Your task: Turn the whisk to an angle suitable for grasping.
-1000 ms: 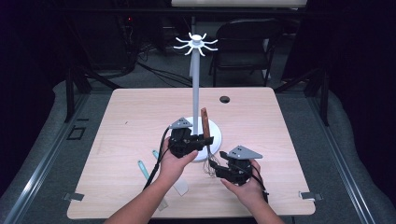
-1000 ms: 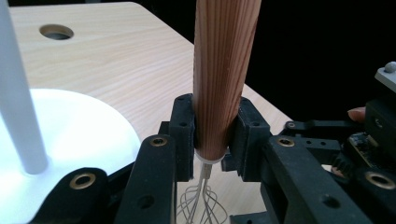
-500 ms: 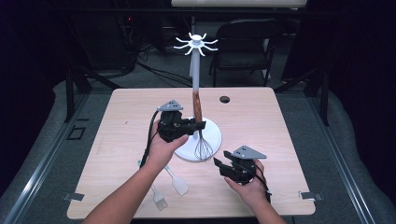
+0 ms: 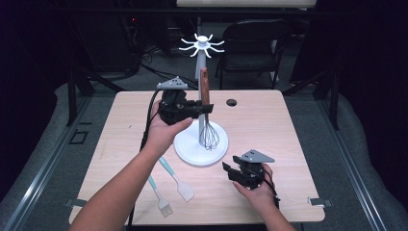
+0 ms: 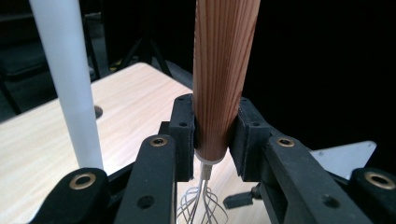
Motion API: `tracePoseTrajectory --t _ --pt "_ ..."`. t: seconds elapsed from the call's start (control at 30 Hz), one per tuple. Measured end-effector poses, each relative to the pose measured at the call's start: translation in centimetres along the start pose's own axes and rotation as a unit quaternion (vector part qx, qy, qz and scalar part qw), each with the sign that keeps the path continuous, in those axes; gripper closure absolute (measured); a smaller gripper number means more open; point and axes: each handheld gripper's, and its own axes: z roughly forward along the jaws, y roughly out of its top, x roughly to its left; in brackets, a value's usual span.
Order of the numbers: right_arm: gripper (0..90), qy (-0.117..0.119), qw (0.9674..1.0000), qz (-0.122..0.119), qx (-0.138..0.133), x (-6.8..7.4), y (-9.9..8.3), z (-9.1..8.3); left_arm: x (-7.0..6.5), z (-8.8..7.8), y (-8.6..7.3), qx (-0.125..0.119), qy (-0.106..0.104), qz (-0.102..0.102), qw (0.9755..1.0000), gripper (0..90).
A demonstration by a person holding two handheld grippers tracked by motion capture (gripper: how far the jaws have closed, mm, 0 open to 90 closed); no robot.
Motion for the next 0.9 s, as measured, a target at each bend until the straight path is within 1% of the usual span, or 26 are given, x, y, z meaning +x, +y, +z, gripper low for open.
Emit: tracePoseTrajectory --t 0.17,0.23,0.3,0.37,0.43,0.57,0.67,0.73,0.77,0.83,0.9 --pt "49.6 -0.001 1.0000 0.002 0.003 0.0 -0.1 0.1 -0.4 0.0 1.4 -0.002 -0.008 0.006 0.9999 72.7" --pt "49.8 0.001 1.0000 0.003 0.005 0.0 -0.1 0.2 -0.4 0.1 1.9 0.001 -0.014 0.004 0.9999 72.8" --pt "49.9 0.001 1.0000 0.000 0.007 0.1 -0.1 0.2 -0.5 0.3 2.4 -0.001 -0.017 0.006 0.9998 72.7" --pt "49.9 0.000 1.0000 -0.001 0.010 0.1 -0.2 0.2 -0.4 0.4 2.8 -0.003 -0.022 0.003 0.9997 72.7" --pt "49.9 0.000 1.0000 -0.002 0.010 0.1 -0.2 0.2 -0.2 0.5 3.1 -0.005 -0.028 -0.004 0.9996 72.7" --pt "49.9 0.002 1.0000 0.003 0.006 0.1 -0.3 0.2 0.5 0.8 3.4 -0.006 -0.035 -0.021 0.9991 72.7" --pt "49.9 0.000 0.9999 0.001 0.011 0.0 -0.4 0.1 1.2 0.9 3.5 -0.012 -0.034 -0.032 0.9989 72.7" --pt "49.9 -0.002 1.0000 0.001 0.009 0.0 -0.4 0.0 1.5 1.0 3.3 -0.013 -0.030 -0.035 0.9988 72.7" --pt "49.9 -0.004 0.9999 0.000 0.010 -0.1 -0.4 0.0 1.7 1.0 3.2 -0.010 -0.025 -0.035 0.9990 72.6" --pt "49.9 -0.004 0.9999 0.000 0.012 -0.1 -0.5 -0.1 2.0 1.2 2.9 -0.005 -0.020 -0.035 0.9992 72.6" --pt "49.9 -0.004 0.9999 0.002 0.012 -0.2 -0.5 -0.1 2.2 1.3 2.6 -0.007 -0.019 -0.036 0.9992 72.0"
